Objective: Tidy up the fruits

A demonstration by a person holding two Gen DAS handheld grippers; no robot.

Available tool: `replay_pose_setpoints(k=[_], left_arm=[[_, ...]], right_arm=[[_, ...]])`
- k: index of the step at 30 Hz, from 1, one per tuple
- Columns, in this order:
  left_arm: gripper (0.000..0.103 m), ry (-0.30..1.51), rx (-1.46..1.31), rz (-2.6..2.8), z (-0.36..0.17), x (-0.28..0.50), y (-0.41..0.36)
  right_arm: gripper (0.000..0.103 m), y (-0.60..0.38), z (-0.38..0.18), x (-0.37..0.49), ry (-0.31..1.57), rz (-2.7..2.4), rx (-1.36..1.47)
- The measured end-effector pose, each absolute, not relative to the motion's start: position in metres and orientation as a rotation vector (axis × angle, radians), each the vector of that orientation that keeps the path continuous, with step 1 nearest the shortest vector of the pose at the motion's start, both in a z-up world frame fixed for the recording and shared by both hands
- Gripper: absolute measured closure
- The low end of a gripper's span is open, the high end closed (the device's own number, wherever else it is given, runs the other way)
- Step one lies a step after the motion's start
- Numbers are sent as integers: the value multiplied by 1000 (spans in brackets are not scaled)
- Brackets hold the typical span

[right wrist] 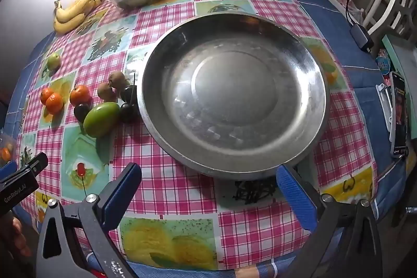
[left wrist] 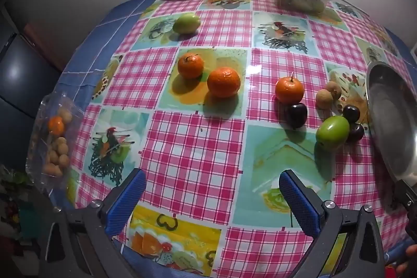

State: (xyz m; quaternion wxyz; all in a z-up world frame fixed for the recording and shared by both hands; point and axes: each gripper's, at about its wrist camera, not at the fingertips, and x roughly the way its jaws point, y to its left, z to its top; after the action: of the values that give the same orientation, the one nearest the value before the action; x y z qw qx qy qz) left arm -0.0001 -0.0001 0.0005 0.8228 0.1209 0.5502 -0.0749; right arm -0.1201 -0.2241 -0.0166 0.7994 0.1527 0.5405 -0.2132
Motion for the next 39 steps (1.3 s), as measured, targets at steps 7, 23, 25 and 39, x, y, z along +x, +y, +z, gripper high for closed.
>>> replay_pose_setpoints(k=[7, 23, 25, 39], left_arm=[[0, 1160, 255, -159, 0, -1, -2], [0, 1171, 223, -143, 4, -2, 3], [0, 1169, 226, -140, 5, -2, 0], [0, 1154, 229, -127, 9, -3, -2]], right_arm=[[0, -226, -13, -118, 1136, -473, 308], [0, -216, 4, -121, 1091, -442, 270], [0, -215, 6, -121, 1087, -438, 265], [0, -216, 6, -120, 1080, -436, 265]])
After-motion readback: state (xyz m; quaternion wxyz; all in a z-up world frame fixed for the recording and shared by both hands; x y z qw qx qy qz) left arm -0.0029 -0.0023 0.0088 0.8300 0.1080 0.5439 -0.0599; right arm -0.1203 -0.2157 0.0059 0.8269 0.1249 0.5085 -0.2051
